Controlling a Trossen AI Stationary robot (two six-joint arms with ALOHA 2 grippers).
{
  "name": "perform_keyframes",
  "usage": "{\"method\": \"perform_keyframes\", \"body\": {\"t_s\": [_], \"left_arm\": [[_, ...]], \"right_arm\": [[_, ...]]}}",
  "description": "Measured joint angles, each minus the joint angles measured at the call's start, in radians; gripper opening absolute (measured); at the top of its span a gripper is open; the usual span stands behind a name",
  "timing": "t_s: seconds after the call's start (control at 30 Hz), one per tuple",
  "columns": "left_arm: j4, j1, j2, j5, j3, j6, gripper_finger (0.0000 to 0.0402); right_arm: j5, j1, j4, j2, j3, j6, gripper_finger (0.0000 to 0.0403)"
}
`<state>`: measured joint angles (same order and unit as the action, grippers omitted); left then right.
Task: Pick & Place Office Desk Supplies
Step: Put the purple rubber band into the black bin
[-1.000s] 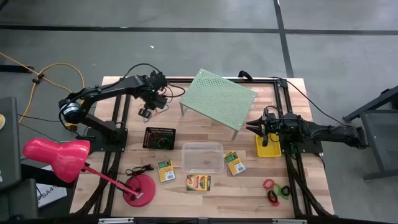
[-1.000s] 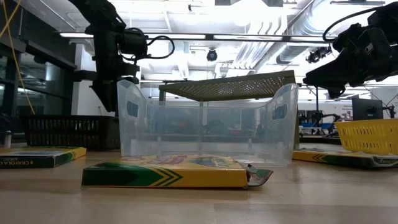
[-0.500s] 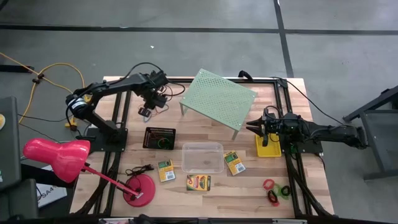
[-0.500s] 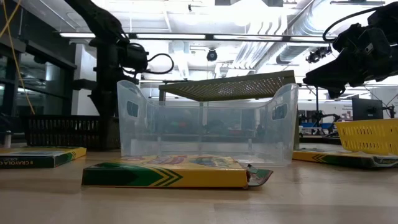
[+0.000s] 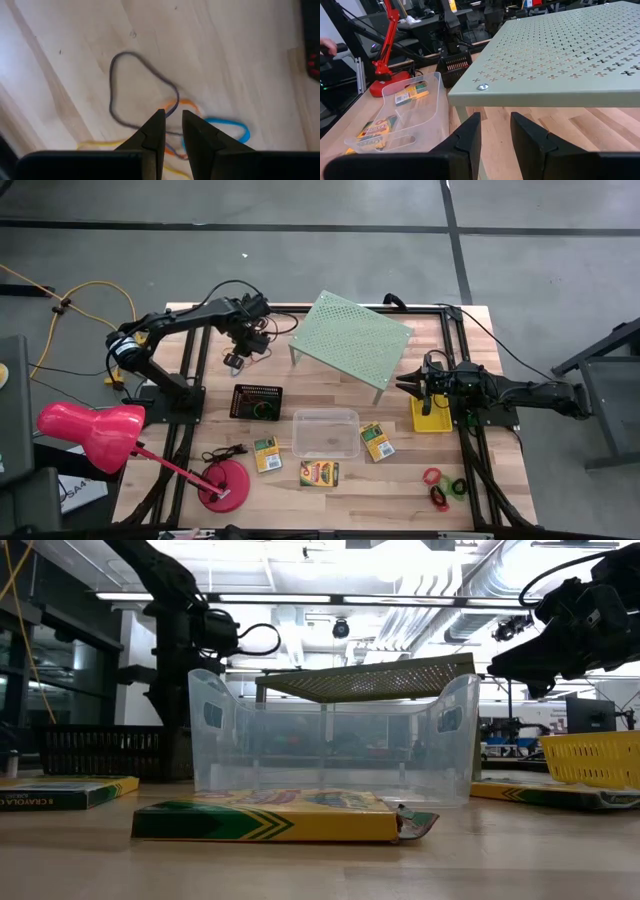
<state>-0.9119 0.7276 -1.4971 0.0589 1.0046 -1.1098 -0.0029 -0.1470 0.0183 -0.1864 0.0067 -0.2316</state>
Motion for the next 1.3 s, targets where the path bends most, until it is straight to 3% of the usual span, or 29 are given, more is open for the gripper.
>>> {"method": "perform_keyframes", "body": {"t_s": [0.2,0.6,1.3], "left_arm": [[-0.011,0.032,-0.011,0.016,0.0,0.0,0.0068],[-0.012,0.047,-0.079,0.014,0.0,-0.126,0.016],[0.043,0.047,-0.169,-0.064,0.0,-0.233,0.0164]], "right_arm": [[0.0,0.0,0.0,0.0,0.0,0.0,0.0094],[0.0,0.0,0.0,0.0,0.0,0.0,0.0094],[0.0,0.0,0.0,0.0,0.0,0.0,0.0094]]}}
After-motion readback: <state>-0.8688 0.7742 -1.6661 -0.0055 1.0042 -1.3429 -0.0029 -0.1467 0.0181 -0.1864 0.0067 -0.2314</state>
